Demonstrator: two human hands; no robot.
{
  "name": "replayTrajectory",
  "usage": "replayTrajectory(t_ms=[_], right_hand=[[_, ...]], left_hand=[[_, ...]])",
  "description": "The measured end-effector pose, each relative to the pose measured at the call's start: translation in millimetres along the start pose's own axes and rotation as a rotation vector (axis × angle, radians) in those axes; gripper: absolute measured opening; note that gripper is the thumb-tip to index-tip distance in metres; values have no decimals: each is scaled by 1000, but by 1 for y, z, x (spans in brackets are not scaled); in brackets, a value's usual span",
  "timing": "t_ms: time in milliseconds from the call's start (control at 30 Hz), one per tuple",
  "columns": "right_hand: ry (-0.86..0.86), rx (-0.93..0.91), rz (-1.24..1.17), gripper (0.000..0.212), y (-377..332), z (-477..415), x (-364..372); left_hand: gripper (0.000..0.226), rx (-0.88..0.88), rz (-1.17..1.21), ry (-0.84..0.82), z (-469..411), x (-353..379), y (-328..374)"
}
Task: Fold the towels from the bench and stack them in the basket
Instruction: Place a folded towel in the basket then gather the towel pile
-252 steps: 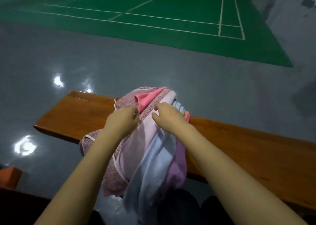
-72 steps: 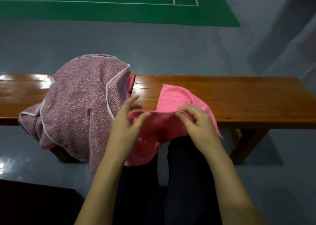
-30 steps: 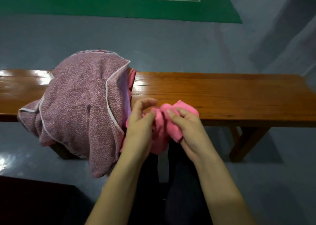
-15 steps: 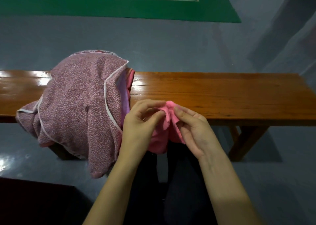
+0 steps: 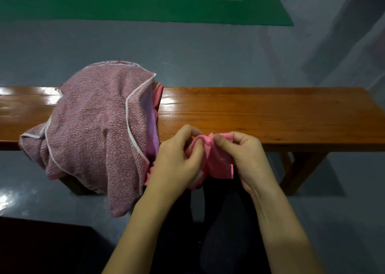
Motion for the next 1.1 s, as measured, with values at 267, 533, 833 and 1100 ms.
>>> replayTrajectory(t_ms=[267,533,833,1100], right_hand=[[-150,3,-107,26,1,9,8],[-191,-70,-292,35,0,13,19],[-171,-145,-92,27,0,11,14],[191,-120,-161,37,12,-8,-9]], left_hand=[[21,-78,51,68,3,12,-2],[29,-107,62,219,7,13,2],[31,-86,17,220,8,17,-4],[25,30,-88,-243,4,-1,-51]])
Point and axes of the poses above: each hand's wrist, its own z-axis away from the middle knuckle, its own x-axis out of the palm, y = z × x, the point moved 4 cm from there along -z, towards the middle knuckle, and after that the axes turned 7 degrees about y, right-handed, at the moved point
